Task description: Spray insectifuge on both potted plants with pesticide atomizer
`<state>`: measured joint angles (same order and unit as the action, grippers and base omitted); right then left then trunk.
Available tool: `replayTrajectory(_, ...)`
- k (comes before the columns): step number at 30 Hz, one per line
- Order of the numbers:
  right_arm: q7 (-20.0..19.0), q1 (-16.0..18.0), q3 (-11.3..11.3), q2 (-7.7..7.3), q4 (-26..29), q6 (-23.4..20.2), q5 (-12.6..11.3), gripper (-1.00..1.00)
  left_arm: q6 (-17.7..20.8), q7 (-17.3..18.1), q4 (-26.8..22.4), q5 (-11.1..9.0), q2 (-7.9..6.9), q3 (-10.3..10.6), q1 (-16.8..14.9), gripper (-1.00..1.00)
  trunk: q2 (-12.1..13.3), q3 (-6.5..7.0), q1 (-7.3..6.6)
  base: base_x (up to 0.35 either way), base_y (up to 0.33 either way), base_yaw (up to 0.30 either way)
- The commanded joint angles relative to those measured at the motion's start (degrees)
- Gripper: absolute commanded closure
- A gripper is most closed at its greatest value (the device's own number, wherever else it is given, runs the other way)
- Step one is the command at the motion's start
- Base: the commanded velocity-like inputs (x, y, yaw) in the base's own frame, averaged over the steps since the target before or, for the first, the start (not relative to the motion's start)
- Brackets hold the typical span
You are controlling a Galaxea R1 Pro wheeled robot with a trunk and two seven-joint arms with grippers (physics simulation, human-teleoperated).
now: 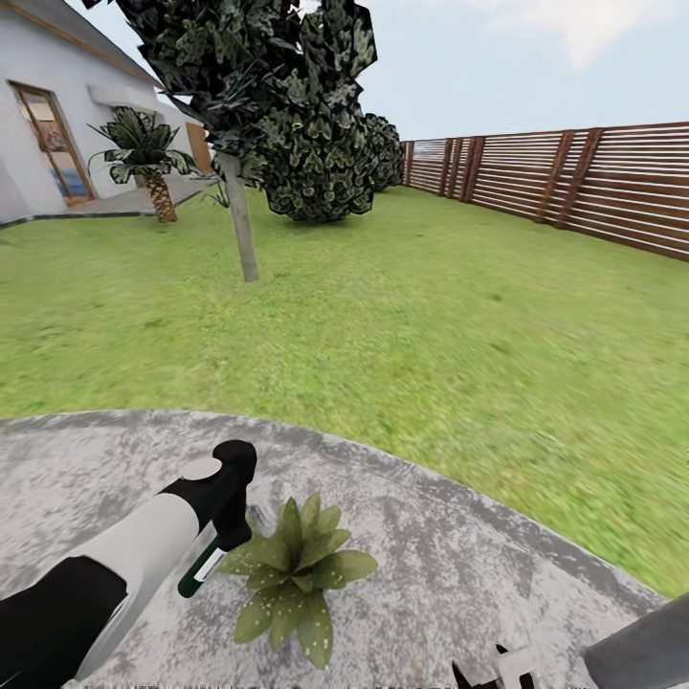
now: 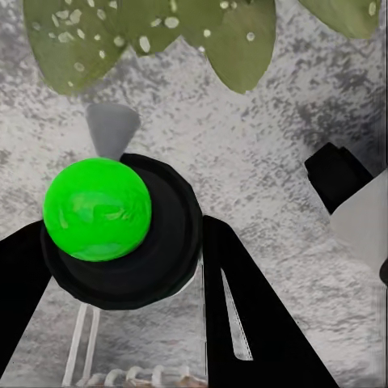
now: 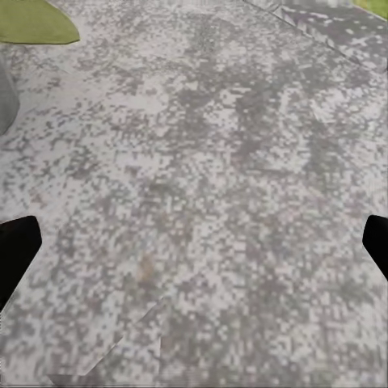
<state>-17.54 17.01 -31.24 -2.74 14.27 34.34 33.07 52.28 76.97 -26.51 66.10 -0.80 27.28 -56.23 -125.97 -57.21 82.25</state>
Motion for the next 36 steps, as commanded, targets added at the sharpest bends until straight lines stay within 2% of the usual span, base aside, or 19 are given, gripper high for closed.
replayTrajectory(1,-0.5,0.0,-0.5,0.02,0.0,0.2,0.1,-1.0,0.6,0.6,-0.1,0.4,-0.06,0.2,-0.1,1.0,0.0,-0.05,-0.02,-0.209,-0.093,0.054)
replayTrajectory(14,-0.4,0.0,-0.6,0.02,0.1,0.3,0.1,-1.0,0.8,0.1,-0.1,0.4,-0.08,0.1,0.5,1.0,0.0,-0.05,-0.02,-0.044,0.073,0.006)
replayTrajectory(16,-0.5,0.0,-0.5,0.54,-0.3,0.3,0.2,-1.0,1.4,0.3,-0.7,1.1,-0.73,0.8,-0.2,1.0,0.0,-0.05,-0.02,0.0,0.0,0.0)
replayTrajectory(19,-0.5,0.0,-0.5,0.56,-0.3,0.3,0.2,-1.0,2.1,0.3,-0.7,2.3,-1.71,0.9,-1.2,1.0,0.0,-0.05,-0.02,0.0,0.0,0.0)
replayTrajectory(22,-0.5,0.0,-0.5,-0.2,-0.3,0.2,0.1,-1.0,1.5,0.5,-1.7,3.1,-1.85,1.9,-2.1,1.0,0.0,-0.05,-0.02,0.0,0.0,0.0)
replayTrajectory(27,-0.5,0.0,-0.5,-0.49,-0.3,0.2,0.1,-1.0,1.1,1.1,-3.3,3.1,-1.45,2.2,-3.8,1.0,0.0,-0.05,-0.02,0.0,0.0,0.0)
replayTrajectory(36,-0.4,0.0,-0.5,-0.59,-0.3,0.2,0.0,-1.0,-1.6,4.0,-5.4,4.0,1.11,2.6,-5.6,1.0,0.0,-0.05,-0.02,0.0,0.0,0.0)
